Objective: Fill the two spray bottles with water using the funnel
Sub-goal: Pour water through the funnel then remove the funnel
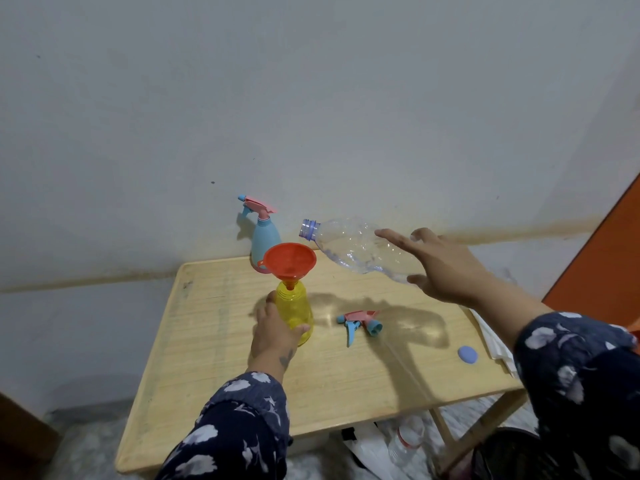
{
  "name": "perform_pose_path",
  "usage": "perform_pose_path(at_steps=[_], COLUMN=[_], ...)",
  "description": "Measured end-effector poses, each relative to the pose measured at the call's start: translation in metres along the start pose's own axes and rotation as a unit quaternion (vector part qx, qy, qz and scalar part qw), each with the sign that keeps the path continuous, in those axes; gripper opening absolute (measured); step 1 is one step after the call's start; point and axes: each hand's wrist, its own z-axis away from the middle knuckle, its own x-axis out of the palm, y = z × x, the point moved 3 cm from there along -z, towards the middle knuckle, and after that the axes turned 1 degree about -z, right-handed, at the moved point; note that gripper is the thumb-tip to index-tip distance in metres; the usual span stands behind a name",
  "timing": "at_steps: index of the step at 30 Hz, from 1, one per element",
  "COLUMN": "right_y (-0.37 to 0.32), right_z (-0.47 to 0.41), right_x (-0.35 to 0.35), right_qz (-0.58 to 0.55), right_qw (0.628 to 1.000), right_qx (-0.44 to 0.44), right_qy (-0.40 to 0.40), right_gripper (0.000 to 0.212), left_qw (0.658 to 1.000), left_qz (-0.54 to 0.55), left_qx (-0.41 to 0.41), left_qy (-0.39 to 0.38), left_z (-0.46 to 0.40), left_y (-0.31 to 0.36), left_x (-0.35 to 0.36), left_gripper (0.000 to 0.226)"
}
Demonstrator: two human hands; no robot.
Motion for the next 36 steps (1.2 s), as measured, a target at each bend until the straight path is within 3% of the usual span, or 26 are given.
perform_pose_path(at_steps=[7,16,29,36], right_y=[0.001,0.043,0.087,0.083], right_z=[0.005,0.000,-0.015,-0.013], right_x=[0.034,0.065,0.104,0.111], right_qz=[-0.210,-0.405,-0.417,-0.387], right_qw=[0.976,0.885,0.813,0.827], right_qx=[0.054,0.172,0.280,0.283], right_qy=[0.011,0.151,0.295,0.293], right_gripper=[0.101,0.097,0.089,0.099], left_qw=[1.000,0.999,1.000,0.999], left_qz=[0.007,0.022,0.009,-0.011], left_qx=[0.010,0.022,0.006,0.001], left_qy=[0.007,0.017,0.027,0.035], left_z=[0.001,-0.009,-0.015,-0.014], left_y=[-0.001,-0.008,-0.014,-0.015], left_x=[-0.001,0.004,0.009,0.007], left_gripper=[0.098,0.097,0.099,0.094])
